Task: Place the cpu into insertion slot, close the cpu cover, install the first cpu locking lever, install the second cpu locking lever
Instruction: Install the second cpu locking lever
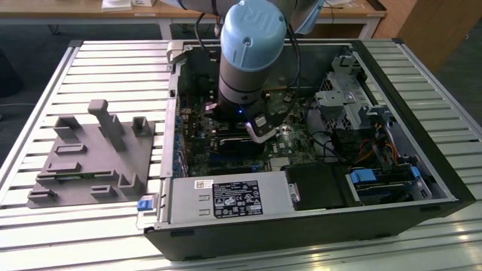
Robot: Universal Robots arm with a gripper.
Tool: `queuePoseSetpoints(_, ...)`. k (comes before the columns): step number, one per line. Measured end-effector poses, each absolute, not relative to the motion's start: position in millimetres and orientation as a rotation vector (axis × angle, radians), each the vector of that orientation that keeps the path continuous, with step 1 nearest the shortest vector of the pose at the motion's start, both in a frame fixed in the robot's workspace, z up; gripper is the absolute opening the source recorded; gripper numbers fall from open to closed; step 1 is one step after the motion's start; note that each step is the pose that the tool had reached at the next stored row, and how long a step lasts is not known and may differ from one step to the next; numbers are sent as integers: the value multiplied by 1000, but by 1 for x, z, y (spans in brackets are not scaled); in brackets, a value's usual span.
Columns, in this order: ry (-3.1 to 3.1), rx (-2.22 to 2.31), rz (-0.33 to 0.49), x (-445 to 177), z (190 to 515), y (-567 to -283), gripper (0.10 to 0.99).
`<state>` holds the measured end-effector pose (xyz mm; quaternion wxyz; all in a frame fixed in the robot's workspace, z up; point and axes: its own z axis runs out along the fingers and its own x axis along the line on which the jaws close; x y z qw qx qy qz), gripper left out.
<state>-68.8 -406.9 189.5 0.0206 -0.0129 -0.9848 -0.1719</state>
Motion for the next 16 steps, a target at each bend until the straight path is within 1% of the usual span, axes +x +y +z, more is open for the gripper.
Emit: queuePoseSetpoints(16,-3054,-40,-535,-72,188,-407,106)
